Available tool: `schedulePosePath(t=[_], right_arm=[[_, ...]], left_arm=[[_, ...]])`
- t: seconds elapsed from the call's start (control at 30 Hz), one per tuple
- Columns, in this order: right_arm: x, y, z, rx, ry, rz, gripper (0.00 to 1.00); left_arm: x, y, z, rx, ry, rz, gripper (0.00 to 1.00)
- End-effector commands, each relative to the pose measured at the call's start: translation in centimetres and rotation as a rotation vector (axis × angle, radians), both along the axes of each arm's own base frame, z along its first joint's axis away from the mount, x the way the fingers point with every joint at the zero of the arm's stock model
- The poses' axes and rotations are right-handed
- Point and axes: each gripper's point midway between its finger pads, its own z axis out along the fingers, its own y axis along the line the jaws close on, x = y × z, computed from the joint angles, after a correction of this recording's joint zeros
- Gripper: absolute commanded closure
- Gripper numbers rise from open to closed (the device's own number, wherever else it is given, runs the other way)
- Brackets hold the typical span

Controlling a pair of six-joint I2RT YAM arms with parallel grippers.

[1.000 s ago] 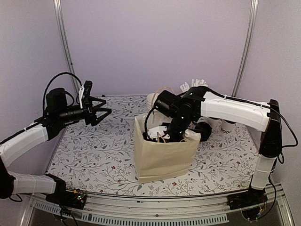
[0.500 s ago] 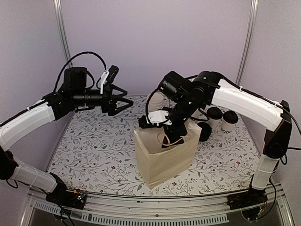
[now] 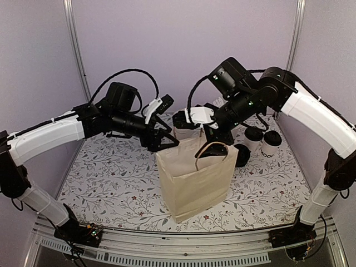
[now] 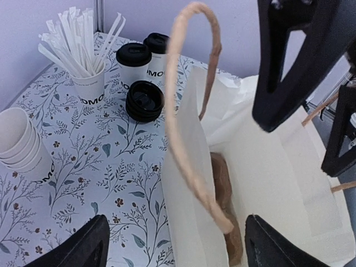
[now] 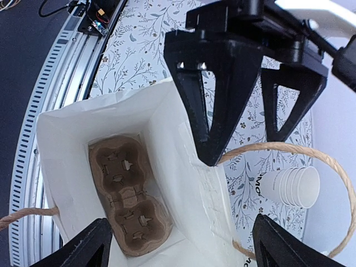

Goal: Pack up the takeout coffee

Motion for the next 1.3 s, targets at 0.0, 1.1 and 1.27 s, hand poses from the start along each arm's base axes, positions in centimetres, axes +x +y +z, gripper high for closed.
schedulePosePath(t=[0.0,1.1,1.27], right_arm=[[-0.5,-0.8,4.0,0.093,-0.067,-0.001,0.09],[1.8,-3.4,5.2,0.114,-0.117,-0.081,0.09],[1.5,-5.1,5.6,0.103,-0.132,-0.077,0.09]], left_arm=[[0.2,-0.5,-0.2,0.039,-0.002,0.008,0.17],[-6.7,-5.3,1.9,0.007,0.018,-0.205,0.14],[-8.8,-7.0,0.7,0.039,0.043,-0.293,0.17]])
